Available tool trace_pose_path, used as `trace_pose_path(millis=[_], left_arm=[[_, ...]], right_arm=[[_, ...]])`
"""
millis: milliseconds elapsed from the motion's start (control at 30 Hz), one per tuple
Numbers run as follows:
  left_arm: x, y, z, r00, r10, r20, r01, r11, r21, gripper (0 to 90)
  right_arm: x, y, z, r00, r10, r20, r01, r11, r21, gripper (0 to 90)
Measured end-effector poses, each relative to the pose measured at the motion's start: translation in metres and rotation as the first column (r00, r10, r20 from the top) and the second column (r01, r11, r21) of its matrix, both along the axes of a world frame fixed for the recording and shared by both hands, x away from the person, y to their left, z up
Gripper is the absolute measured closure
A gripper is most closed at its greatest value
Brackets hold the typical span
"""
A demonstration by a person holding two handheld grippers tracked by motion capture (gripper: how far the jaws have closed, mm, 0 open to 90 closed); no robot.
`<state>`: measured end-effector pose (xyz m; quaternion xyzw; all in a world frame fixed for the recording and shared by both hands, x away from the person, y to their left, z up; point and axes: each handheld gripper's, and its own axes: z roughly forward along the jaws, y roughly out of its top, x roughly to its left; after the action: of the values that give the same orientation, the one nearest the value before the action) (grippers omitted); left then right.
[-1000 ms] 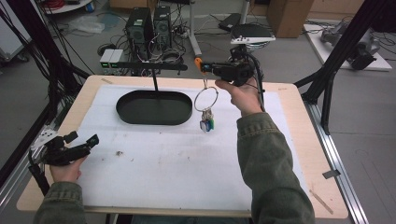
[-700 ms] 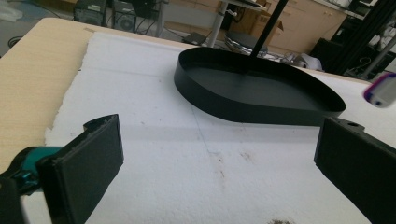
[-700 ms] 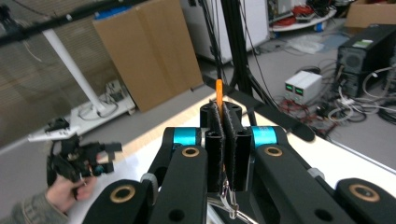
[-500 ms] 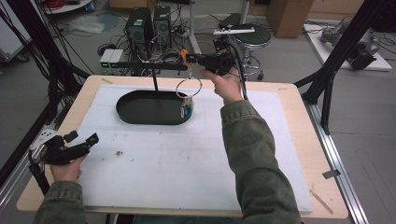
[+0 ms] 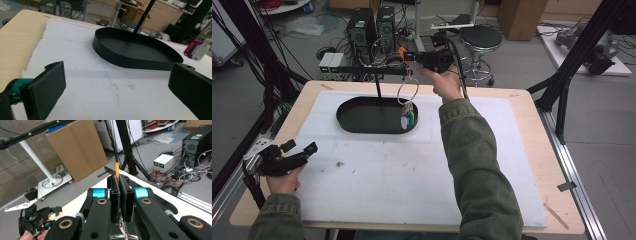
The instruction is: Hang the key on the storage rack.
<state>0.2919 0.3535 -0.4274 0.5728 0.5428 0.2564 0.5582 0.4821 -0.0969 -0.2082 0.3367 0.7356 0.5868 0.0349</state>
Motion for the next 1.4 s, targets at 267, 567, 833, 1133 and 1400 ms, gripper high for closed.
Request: trace_pose_path(millis=[267,567,833,1133,1400], left_arm=[[0.001,0.0,0.0,1.0,-0.003,-0.001,0.003,1.0,0.001,1.7],[0.001,0.0,-0.001,1.0,-0.008,-0.001,0.008,0.9999,-0.006,1.8],[0.001,0.001,-0.001,1.0,-0.002,0.001,0.002,1.0,-0.006,1.8],[0.002,0.0,0.0,1.0,-0.002,0.002,0.002,1.0,0.004,1.9],[0.001,0.0,0.0,1.0,0.001,0.004,-0.001,1.0,0.008,1.8]], right_arm=[[0.016,0.01,-0.007,0.9989,-0.027,-0.039,0.027,1.0,0.012,87.9],[0.024,0.02,-0.012,0.9955,-0.093,-0.021,0.093,0.995,0.019,88.0],[0.033,0.031,-0.018,0.9912,-0.131,-0.018,0.131,0.991,0.014,87.9],[0.043,0.037,-0.029,0.9887,-0.147,-0.029,0.148,0.989,0.015,87.9],[0.046,0.041,-0.035,0.9881,-0.147,-0.045,0.147,0.989,-0.005,87.8]])
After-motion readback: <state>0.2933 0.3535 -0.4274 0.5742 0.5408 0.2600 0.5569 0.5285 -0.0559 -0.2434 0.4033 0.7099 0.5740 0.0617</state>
